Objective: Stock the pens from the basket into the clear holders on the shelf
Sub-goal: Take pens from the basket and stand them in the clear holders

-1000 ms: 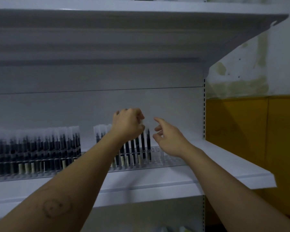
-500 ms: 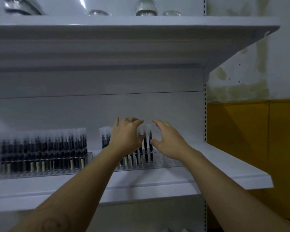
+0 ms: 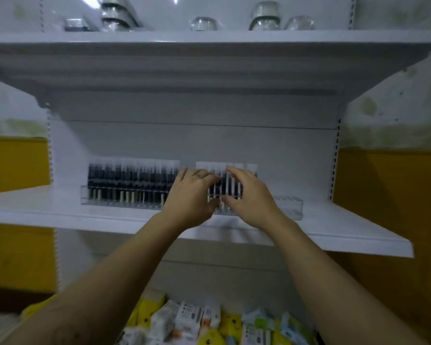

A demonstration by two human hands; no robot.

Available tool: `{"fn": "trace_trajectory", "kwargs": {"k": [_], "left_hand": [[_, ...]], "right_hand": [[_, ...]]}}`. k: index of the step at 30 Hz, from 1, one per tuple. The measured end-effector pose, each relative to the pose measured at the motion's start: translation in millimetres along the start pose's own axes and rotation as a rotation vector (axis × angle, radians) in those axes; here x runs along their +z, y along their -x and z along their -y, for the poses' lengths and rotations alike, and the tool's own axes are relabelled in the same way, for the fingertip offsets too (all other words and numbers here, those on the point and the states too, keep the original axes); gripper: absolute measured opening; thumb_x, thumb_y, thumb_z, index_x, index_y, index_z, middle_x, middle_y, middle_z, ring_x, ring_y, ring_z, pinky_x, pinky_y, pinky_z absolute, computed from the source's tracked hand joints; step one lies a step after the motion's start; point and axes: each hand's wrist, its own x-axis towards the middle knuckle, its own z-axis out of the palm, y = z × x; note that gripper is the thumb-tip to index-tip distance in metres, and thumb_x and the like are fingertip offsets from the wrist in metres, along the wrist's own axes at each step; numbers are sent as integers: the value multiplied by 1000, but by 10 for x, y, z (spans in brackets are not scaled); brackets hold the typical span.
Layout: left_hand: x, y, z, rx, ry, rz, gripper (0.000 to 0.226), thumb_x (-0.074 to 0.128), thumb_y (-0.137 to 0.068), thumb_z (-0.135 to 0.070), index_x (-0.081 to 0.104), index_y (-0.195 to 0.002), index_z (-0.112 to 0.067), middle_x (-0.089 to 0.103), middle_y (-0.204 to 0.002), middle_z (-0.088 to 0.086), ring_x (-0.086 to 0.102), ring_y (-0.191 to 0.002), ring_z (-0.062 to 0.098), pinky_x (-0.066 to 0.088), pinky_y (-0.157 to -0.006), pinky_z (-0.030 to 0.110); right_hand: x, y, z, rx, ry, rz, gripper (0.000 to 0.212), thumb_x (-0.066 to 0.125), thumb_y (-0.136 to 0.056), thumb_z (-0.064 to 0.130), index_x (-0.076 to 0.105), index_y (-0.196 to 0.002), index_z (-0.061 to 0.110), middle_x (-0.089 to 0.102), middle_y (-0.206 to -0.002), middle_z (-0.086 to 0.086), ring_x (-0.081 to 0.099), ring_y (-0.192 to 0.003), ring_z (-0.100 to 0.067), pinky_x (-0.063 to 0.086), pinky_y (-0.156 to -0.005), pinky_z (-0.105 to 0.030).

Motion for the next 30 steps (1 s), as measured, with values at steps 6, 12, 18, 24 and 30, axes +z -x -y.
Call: {"fn": "trace_trajectory", "kwargs": {"k": [6, 12, 18, 24, 30], "left_hand": [[-159, 680, 96, -53, -24, 41, 56, 58, -90, -43, 41, -142, -27, 45, -144, -5, 35, -136, 16, 15, -119, 41], [101, 1473, 253, -132, -33, 196, 61, 57, -89, -48, 39, -143, -25, 46, -143, -3, 39, -132, 19, 22, -112, 34], [729, 2181, 390, -232, 51, 403, 63, 58, -88, -45, 39, -143, -23, 45, -145, -3, 41, -131, 19, 26, -108, 30], [1514, 2693, 490, -331, 143, 631, 62, 56, -90, -43, 37, -144, -21, 41, -148, -1, 35, -137, 18, 14, -116, 34], [2134, 3321, 512, -478, 280, 820, 62, 57, -91, -42, 35, -146, -22, 39, -150, -2, 34, -138, 17, 15, -117, 36]], "right_hand": [[398, 431, 182, -58, -47, 99, 68, 67, -89, 26, 32, -147, 30, 39, -147, 7, 42, -131, -14, 40, -108, -38], [1077, 979, 62, 1, -34, 296, 65, 66, -88, 35, 35, -145, 30, 40, -145, 5, 43, -131, -16, 42, -105, -37], [1796, 1508, -231, 104, 18, 561, 70, 63, -91, 38, 29, -150, 25, 28, -153, 2, 32, -139, -20, 33, -106, -31], [2454, 1920, -645, 226, 32, 739, 66, 63, -91, 34, 31, -148, 27, 31, -151, 1, 32, -139, -20, 31, -108, -31], [3035, 2354, -953, 336, 47, 911, 65, 61, -94, 32, 29, -150, 22, 28, -153, -2, 31, -139, -23, 33, -110, -37]]}}
